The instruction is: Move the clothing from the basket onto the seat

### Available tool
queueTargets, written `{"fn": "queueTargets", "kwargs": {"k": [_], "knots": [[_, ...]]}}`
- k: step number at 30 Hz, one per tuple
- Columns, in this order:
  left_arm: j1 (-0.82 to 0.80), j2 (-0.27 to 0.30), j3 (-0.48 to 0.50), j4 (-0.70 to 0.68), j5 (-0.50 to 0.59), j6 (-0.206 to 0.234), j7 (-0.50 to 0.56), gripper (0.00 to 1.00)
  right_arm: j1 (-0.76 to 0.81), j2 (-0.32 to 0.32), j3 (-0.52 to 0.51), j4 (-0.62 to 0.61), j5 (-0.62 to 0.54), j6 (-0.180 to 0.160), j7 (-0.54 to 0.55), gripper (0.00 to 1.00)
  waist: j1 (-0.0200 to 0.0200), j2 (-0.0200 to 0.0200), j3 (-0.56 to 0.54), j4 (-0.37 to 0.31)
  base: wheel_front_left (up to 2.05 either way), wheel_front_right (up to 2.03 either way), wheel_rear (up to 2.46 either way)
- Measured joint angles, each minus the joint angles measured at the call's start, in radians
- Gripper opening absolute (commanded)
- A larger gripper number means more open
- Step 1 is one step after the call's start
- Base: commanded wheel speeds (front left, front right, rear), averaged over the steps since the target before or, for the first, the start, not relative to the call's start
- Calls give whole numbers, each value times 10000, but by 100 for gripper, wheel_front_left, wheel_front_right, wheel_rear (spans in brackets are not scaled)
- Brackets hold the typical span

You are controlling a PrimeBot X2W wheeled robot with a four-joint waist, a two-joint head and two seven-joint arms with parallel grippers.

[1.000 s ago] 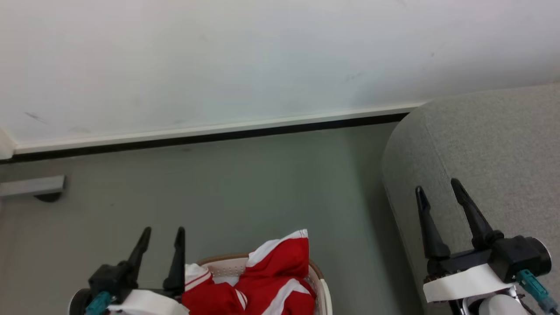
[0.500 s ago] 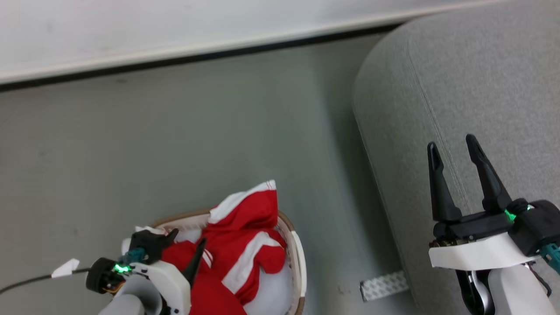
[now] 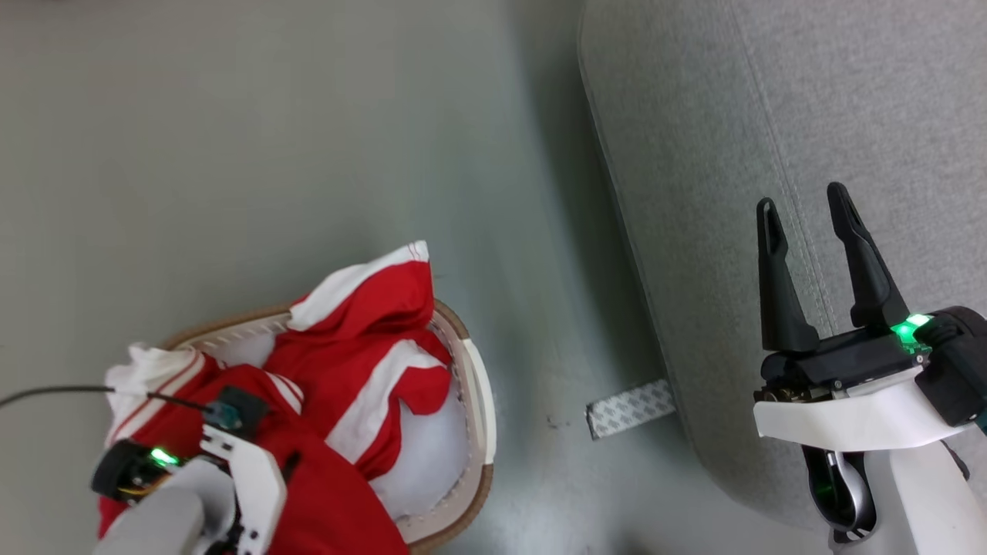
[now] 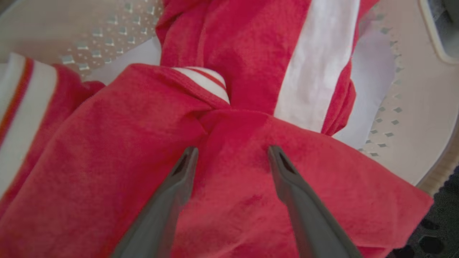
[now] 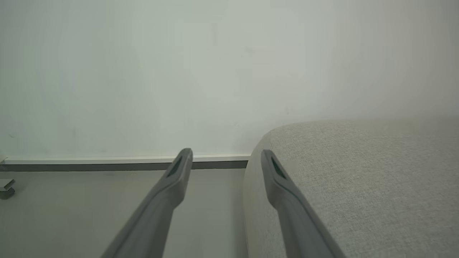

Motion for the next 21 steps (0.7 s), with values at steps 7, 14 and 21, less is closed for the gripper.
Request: {"fn": "queueTargets", "kwargs": {"k": [7,14,21], "knots": [[-729,374,-1225,546,-878,0,721,100,-153,-2,119,-109,355,0,0,100,0,0,984,-447,0,0,0],[-1078,658,-2243,633,-1743,0,1290,47,-156,0,163,-150,556,0,0,100,-1,0,1527,-762,0,0,0],[-1183,506,-2901,696,-2266,-2,717,0,-212,4,104,-4,552,0,0,100,-1,0,1282,-669,0,0,0]]}}
